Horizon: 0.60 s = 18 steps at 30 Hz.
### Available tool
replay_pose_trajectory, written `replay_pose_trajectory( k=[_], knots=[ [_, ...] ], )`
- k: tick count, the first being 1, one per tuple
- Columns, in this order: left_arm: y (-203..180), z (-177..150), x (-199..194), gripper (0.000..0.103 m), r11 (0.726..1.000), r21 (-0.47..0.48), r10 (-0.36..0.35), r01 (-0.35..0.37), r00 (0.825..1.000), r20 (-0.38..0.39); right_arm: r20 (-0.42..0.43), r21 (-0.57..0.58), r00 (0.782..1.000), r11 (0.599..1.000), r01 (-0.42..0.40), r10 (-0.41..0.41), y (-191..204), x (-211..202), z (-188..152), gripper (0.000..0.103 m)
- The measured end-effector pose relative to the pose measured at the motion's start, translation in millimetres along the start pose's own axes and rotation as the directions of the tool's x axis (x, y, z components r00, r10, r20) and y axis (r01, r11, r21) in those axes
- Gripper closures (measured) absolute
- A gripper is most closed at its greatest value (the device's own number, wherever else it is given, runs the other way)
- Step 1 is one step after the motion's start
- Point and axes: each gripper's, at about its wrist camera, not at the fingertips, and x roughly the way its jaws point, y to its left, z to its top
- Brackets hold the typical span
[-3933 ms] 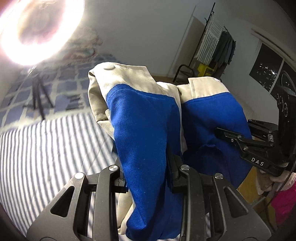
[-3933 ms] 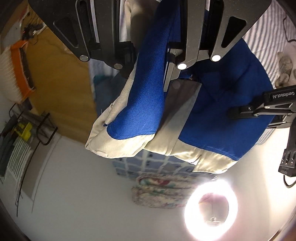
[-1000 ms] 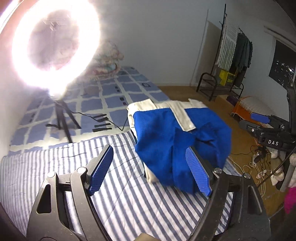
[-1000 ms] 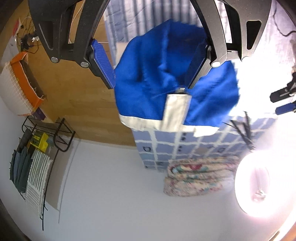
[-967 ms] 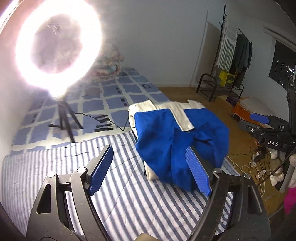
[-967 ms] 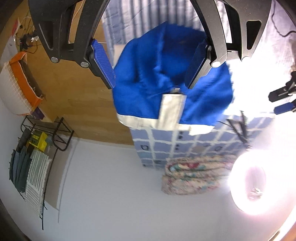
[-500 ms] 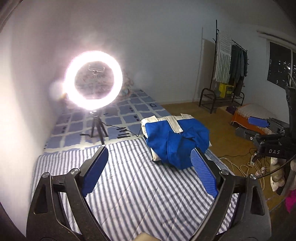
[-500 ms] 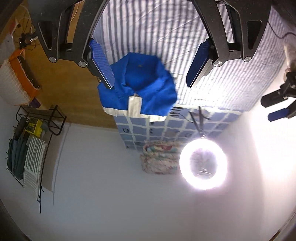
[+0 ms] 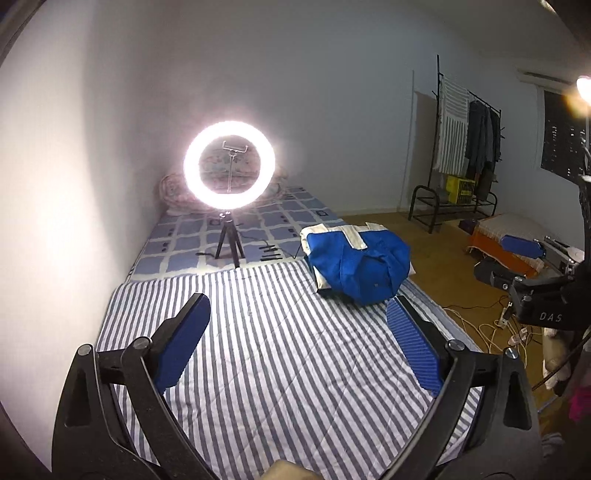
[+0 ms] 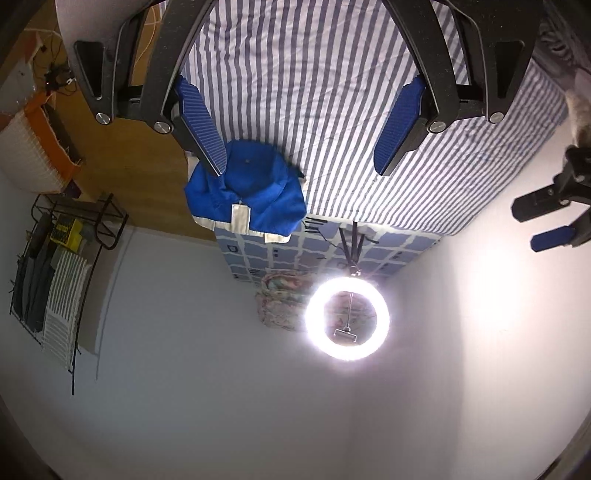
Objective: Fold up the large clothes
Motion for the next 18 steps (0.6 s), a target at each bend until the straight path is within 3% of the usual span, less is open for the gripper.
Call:
replay_pose_trajectory(
  k=[10,18],
  knots=[
    [1,-45,-1,0.003,0.999,-0.030,0.017,-0.018,1.000,-0.019,-0.009,0.025,1.000,1.000,0.008,-0.008,22,5,-51,0.020],
    [1,-63,9,0.001,0.999,-0.005,0.046,-0.046,0.998,-0.038,-0.012,0.077,0.999,0.996,0.038,-0.038,26,17,-75,0.019]
  ],
)
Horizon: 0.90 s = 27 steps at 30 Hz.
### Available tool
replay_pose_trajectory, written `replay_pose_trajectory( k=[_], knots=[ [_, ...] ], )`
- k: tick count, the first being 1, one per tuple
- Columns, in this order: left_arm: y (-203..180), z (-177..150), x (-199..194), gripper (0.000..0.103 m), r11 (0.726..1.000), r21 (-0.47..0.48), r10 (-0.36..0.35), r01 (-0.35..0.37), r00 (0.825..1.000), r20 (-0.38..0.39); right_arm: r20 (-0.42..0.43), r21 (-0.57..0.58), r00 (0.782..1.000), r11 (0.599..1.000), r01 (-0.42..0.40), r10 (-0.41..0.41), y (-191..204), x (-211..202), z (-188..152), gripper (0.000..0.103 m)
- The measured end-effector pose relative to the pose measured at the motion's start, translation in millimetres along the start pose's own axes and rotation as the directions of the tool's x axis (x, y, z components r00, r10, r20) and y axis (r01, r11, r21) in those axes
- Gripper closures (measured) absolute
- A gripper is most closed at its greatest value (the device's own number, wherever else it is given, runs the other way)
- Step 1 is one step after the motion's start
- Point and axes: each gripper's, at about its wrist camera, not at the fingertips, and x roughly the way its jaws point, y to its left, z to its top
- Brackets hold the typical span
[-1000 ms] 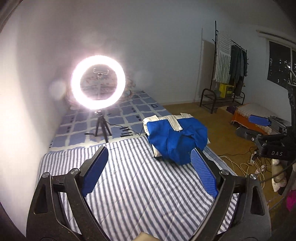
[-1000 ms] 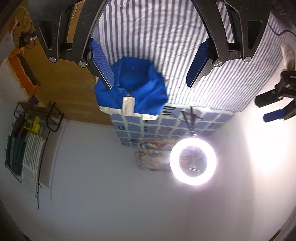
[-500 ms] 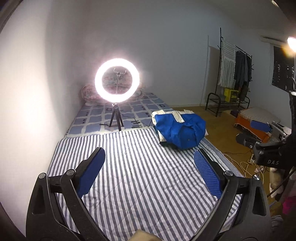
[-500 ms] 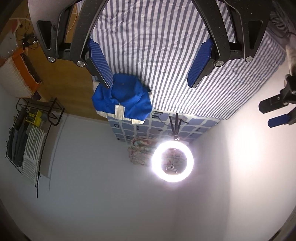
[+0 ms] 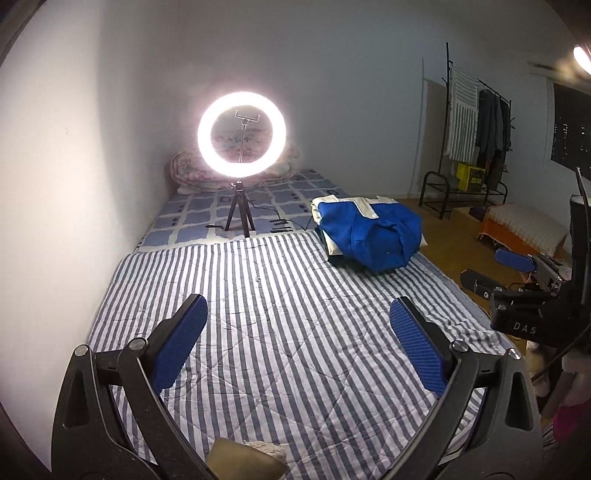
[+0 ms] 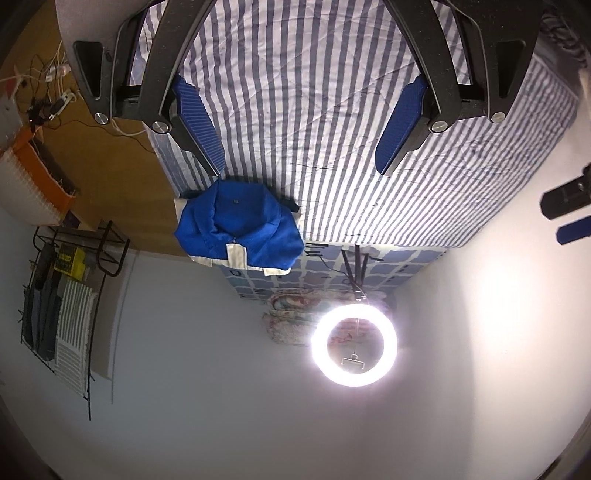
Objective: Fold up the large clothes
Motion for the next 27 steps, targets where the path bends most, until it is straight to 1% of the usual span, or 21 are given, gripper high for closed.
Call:
replay_pose_trajectory(
  k=[4,12,19,27],
  knots=[
    [2,-6,2,0.000,1.000,-0.001,0.028,-0.028,1.000,0.014,-0.004,-0.040,1.000,0.999,0.016,-0.016,7,6,-8,0.019],
    [9,-17,12,0.000,0.998,-0.009,0.059,-0.059,0.998,-0.026,-0.020,-0.064,1.000,0.998,0.011,-0.012,15,13,-17,0.019],
    [14,-20,15,0.000,0.998,-0.012,0.067,-0.068,0.997,-0.039,-0.032,-0.033,1.000,0.999,-0.002,0.001,8,17,-18,0.019],
    [14,-21,17,0.000,0.998,-0.010,0.068,-0.068,0.997,-0.046,-0.053,-0.002,0.999,1.000,0.006,-0.006,0,23,-21,0.019]
  ],
)
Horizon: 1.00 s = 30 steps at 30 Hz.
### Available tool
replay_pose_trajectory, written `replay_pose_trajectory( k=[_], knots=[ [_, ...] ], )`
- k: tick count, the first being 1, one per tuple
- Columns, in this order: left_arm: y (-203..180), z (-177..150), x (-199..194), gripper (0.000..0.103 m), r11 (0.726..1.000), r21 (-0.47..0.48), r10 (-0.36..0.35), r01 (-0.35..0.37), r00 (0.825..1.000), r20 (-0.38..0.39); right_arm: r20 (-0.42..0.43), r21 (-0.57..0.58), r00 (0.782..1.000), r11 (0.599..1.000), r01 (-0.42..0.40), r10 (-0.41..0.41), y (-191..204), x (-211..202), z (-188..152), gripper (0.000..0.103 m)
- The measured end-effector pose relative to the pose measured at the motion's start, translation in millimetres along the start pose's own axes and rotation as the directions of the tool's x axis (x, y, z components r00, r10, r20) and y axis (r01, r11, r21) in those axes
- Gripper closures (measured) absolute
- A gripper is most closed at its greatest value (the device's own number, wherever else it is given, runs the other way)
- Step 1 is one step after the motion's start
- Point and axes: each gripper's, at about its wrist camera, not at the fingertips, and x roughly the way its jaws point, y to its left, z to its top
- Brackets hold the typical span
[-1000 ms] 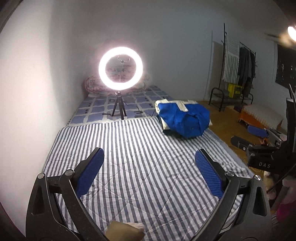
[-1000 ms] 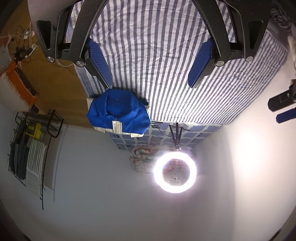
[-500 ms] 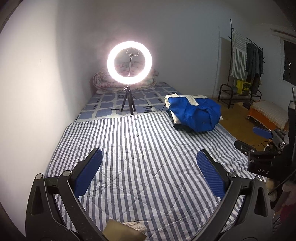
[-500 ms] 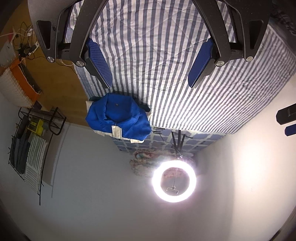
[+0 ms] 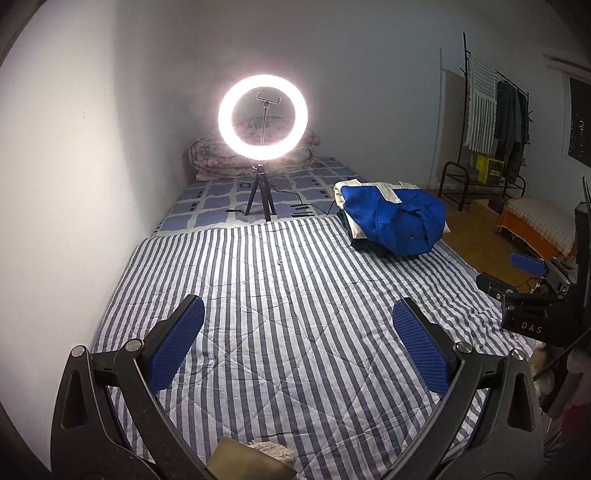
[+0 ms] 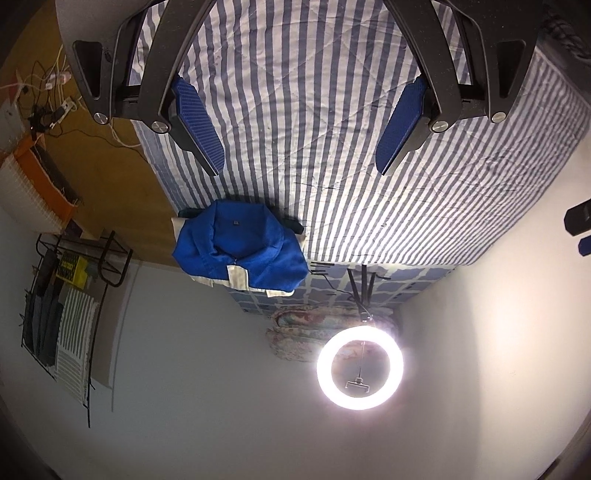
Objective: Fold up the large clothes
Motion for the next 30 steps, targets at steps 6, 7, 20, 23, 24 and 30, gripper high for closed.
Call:
replay_pose_trajectory(
  k=[6,7,20,23,24,30],
  knots=[
    [0.0,-2.2,-1.6,0.000,1.000,0.003,-0.001,0.001,1.000,0.001,-0.006,0.016,1.000,1.000,-0.001,0.001,-3.2,0.7,-1.4,0.019],
    [-0.1,-2.3,-1.3,0.000,1.000,0.004,-0.001,0.001,1.000,0.000,-0.007,0.016,1.000,1.000,-0.001,0.001,-3.2,0.8,-1.6,0.019],
    [-0.6,-2.5,-1.1,0.000,1.000,0.005,-0.003,0.003,1.000,0.001,-0.005,0.006,1.000,1.000,0.004,-0.004,-0.5,-0.7,-2.6,0.019],
    [-1.0,-2.4,-1.6,0.000,1.000,0.003,-0.002,0.002,1.000,0.001,-0.006,0.006,1.000,1.000,0.004,-0.004,-1.8,-0.4,-2.8,0.019],
    [-1.1,-2.5,-1.3,0.000,1.000,0.004,-0.002,0.002,1.000,0.000,-0.006,0.007,1.000,1.000,0.003,-0.003,-1.8,-0.4,-2.9,0.019],
    [-1.2,-2.8,-1.2,0.000,1.000,0.003,-0.001,0.001,1.000,0.001,-0.008,0.005,1.000,1.000,0.001,-0.001,-2.6,-0.1,-3.2,0.019]
  ],
)
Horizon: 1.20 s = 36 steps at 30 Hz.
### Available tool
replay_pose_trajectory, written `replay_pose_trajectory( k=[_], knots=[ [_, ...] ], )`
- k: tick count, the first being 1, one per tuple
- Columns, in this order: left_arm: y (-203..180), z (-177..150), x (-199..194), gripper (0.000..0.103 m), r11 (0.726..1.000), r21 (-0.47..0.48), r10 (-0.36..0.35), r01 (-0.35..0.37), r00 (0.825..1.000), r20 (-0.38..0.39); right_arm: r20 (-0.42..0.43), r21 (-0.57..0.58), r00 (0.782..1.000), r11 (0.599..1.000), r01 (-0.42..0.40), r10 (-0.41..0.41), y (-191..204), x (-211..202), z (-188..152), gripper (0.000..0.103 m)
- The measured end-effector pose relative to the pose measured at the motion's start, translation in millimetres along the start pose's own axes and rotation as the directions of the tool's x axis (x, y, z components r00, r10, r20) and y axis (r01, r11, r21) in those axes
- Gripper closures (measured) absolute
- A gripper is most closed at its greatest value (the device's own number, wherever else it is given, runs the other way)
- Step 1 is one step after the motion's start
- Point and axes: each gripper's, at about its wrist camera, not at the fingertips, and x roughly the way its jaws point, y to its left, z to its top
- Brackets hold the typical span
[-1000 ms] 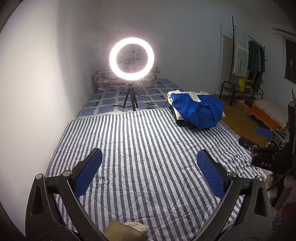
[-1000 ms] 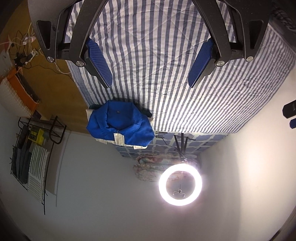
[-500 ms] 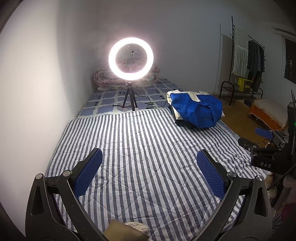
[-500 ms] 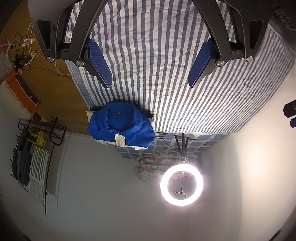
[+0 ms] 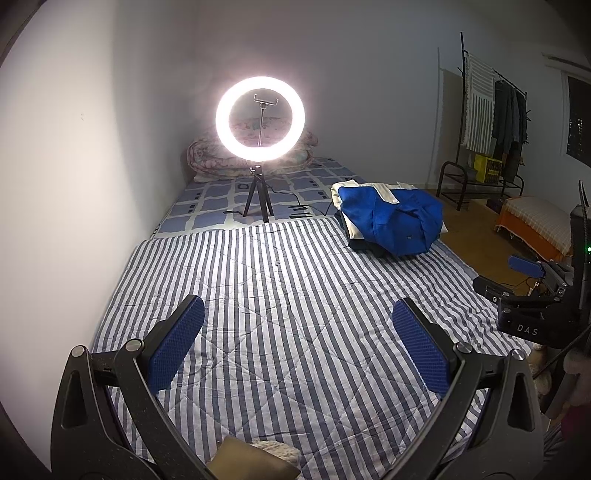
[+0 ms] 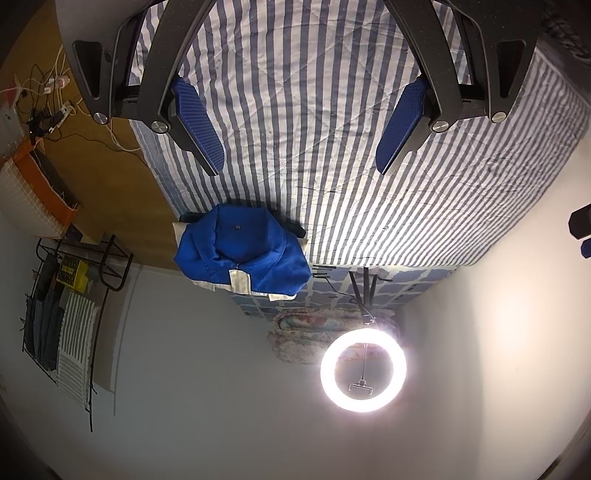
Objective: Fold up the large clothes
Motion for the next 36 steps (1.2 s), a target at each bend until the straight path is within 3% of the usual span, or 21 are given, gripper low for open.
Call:
replay_pose_trajectory(
  k=[36],
  knots=[
    [-5.2,2.2,-3.4,0.000,1.000,0.013,-0.021,0.021,1.000,-0.003,-0.015,-0.021,1.000,1.000,-0.004,0.004,-0.3,2.1,-5.3,0.019]
  ],
)
